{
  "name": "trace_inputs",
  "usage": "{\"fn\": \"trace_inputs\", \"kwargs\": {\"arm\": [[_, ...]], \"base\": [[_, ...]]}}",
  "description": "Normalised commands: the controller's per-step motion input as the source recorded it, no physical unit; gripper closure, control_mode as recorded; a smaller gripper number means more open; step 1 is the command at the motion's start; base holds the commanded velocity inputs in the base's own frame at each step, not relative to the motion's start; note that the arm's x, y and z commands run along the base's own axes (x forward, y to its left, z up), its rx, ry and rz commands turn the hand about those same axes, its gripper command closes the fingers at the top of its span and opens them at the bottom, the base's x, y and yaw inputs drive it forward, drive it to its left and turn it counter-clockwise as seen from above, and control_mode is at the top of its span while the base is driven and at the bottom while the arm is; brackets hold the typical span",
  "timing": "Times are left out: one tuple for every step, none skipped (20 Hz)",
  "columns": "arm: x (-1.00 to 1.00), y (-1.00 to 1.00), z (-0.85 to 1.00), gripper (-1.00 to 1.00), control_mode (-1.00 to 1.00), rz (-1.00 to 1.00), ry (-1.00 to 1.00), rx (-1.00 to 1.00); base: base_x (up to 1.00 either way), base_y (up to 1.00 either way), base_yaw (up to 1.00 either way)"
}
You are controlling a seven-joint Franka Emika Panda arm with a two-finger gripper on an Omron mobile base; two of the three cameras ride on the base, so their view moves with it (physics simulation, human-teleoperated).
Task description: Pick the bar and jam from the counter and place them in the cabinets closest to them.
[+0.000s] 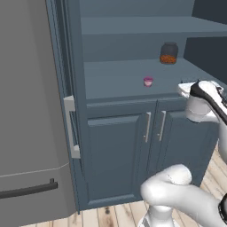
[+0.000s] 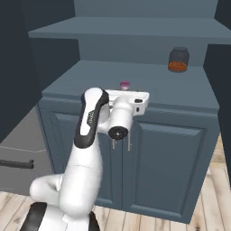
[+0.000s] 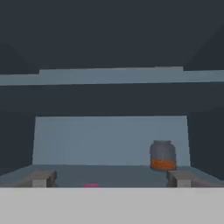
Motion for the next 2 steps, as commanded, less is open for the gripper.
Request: {"fn": "trace_inputs", "kwargs": {"arm": [[-0.73,-0.16,0.41,-1.0,-1.0,0.0,-0.42,0.09],[-0.72,-0.16,0.43,-1.0,-1.0,0.0,-0.42,0.09]], "base": [[0.0,0.0,0.0],[0.0,0.0,0.0]]}}
